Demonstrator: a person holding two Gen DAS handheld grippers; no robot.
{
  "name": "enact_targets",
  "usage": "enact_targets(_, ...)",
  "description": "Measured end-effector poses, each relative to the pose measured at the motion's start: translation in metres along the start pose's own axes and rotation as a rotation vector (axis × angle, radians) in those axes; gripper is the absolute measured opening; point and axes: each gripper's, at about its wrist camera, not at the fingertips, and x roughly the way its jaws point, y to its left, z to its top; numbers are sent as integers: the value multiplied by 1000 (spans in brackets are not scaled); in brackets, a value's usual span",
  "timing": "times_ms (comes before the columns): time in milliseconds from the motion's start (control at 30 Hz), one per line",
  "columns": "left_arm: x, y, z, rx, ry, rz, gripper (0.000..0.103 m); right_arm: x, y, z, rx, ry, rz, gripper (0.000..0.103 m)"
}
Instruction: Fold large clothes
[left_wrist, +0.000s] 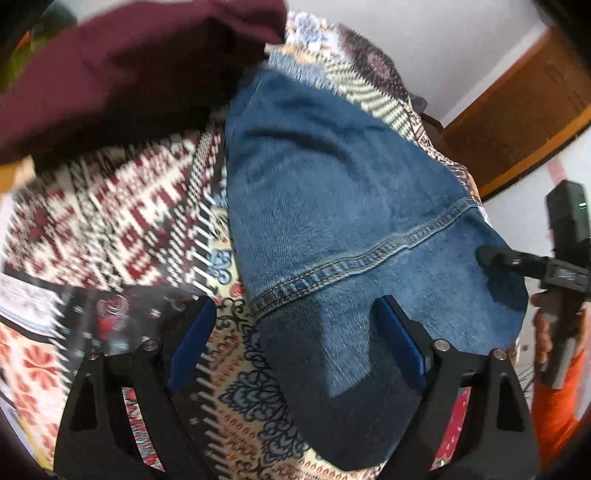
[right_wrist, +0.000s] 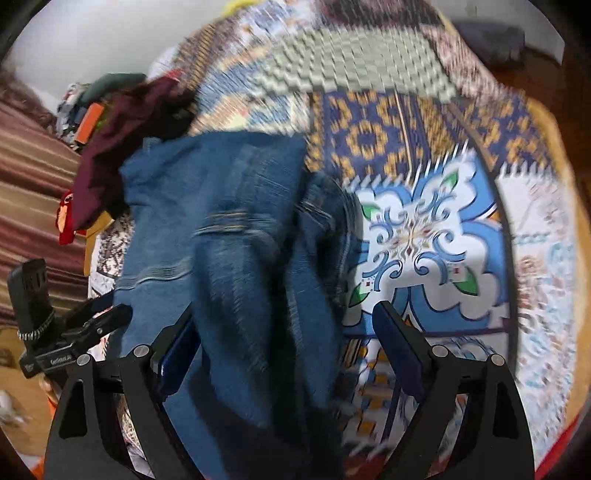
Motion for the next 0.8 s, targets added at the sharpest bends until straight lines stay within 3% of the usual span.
enact_targets(133,15,10,5,-63,30,-78,91,13,-14,11,46,48,105,88)
enact_targets(333,45,25,17,-169,108,-225,93,31,-11,22,9,116,149,89)
enact_targets(533,51,15,22,-131,104,-245,94,37,-5,20,-1,128,173,86)
enact_targets(667,55,16,22,-171,119,-305,93,35,-7,9,43,109,227,62)
enact_targets(800,49,11,6,-162,108,-306,78,26,-8,-5,87,84,244,40)
